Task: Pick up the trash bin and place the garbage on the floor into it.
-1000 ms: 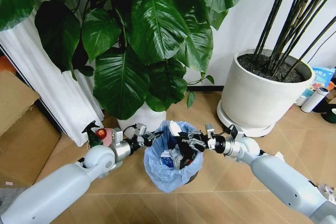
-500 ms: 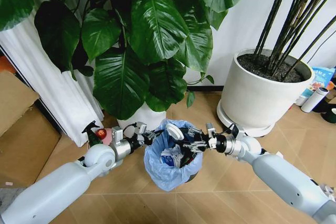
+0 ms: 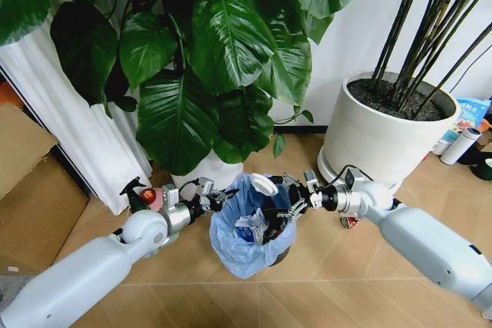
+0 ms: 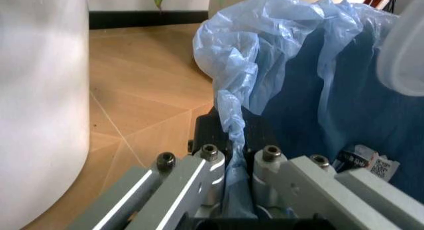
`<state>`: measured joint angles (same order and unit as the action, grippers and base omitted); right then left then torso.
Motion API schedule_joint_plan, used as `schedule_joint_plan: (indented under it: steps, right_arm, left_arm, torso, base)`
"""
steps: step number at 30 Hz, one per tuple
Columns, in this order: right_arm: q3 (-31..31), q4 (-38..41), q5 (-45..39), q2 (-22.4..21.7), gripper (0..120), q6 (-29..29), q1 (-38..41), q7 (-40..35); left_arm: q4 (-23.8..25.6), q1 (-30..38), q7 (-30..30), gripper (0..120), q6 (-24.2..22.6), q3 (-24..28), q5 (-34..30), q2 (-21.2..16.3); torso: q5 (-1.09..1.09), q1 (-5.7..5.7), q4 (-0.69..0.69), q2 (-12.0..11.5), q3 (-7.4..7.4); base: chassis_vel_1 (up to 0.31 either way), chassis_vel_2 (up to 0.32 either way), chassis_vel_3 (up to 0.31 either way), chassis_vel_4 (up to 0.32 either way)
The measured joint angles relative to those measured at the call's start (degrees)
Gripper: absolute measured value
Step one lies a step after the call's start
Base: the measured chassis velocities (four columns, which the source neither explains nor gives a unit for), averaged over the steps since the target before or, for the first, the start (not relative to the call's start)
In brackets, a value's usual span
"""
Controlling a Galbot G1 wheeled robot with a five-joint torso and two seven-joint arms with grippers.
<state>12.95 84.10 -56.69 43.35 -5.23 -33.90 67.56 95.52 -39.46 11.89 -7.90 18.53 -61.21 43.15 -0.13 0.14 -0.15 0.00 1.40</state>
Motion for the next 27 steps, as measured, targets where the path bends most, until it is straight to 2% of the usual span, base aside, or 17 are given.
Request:
schedule_joint_plan:
  steps: [9,21,27]
  right_arm:
    - [3.3,0.9,0.8,-0.7,100,1.0,1.6,0.0]
    - [2.1,0.4,4.6,0.0,100,1.2,2.4,0.0]
    - [0.8,0.2,7.7,0.1,100,3.6,3.6,3.2]
  left_arm:
    - [0.2,-0.2,0.0,0,-0.2,-0.4,0.0,-0.4]
    - [0.5,-0.5,0.0,0,-0.2,-0.8,0.1,-0.8]
    - [0.4,-0.4,0.1,0,-0.2,-0.8,0.1,-0.7]
  torso:
    - [0.01,0.00,-0.01,0.0,0.00]
    - [0.02,0.00,-0.01,0.0,0.00]
    - [0.02,0.00,0.01,0.0,0.00]
  base:
    - [0.000,0.000,0.000,0.000]
    - [0.000,0.000,0.000,0.000]
    - [0.000,0.000,0.000,0.000]
